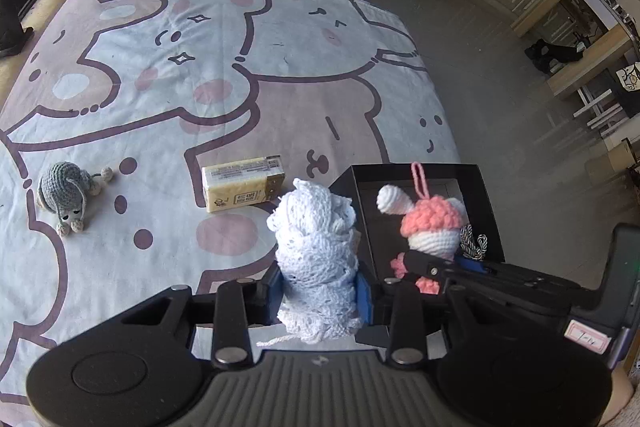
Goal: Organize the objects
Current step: 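Lift the lace bundle and bunny and carry both over the black box, then lower the pink bunny into the black box and open the right tool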
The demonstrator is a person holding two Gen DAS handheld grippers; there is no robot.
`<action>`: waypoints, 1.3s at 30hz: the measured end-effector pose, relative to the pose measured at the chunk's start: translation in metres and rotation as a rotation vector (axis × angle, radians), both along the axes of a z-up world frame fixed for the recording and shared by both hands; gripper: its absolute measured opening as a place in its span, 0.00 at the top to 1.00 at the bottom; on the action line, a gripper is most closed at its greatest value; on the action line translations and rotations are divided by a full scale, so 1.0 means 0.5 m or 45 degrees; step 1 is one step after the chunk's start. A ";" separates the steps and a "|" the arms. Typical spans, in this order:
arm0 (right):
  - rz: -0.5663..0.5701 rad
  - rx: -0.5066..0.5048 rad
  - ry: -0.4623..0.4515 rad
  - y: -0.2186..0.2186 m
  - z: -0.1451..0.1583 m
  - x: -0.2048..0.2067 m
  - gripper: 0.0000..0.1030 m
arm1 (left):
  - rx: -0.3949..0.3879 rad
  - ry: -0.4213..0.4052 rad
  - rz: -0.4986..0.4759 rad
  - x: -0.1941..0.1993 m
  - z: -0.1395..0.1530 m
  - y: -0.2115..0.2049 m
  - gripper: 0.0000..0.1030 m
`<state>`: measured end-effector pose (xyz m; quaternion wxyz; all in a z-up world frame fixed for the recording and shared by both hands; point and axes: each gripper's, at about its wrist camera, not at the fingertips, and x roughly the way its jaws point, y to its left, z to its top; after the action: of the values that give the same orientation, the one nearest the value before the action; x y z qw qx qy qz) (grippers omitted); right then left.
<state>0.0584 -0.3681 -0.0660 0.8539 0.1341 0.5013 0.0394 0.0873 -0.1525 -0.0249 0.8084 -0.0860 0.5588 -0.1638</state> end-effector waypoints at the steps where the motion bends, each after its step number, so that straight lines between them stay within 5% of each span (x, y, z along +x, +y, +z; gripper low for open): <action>1: 0.017 -0.005 0.018 0.001 -0.011 0.003 0.66 | -0.002 0.002 0.002 0.002 -0.002 -0.002 0.64; 13: 0.118 -0.047 0.157 -0.003 -0.107 0.016 0.65 | -0.011 -0.008 -0.008 0.019 -0.015 -0.042 0.64; 17: 0.113 -0.009 0.175 -0.010 -0.121 0.016 0.56 | -0.027 -0.018 -0.009 0.024 -0.017 -0.056 0.64; 20: 0.120 0.017 0.158 -0.011 -0.111 0.014 0.49 | -0.042 -0.045 -0.024 0.026 -0.015 -0.070 0.64; 28: 0.051 0.076 0.070 -0.046 -0.056 0.002 0.48 | -0.108 -0.025 0.002 0.040 -0.027 -0.110 0.64; 34: 0.009 0.099 0.024 -0.077 -0.027 -0.017 0.52 | -0.044 -0.075 -0.081 0.048 -0.035 -0.164 0.64; 39: -0.009 0.254 -0.099 -0.111 0.006 -0.033 0.54 | -0.038 -0.063 -0.114 0.063 -0.049 -0.193 0.63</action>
<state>0.0419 -0.4236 -0.0631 0.8552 0.2185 0.4611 0.0914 0.1187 -0.2490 -0.0495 0.8124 -0.0688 0.5396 -0.2102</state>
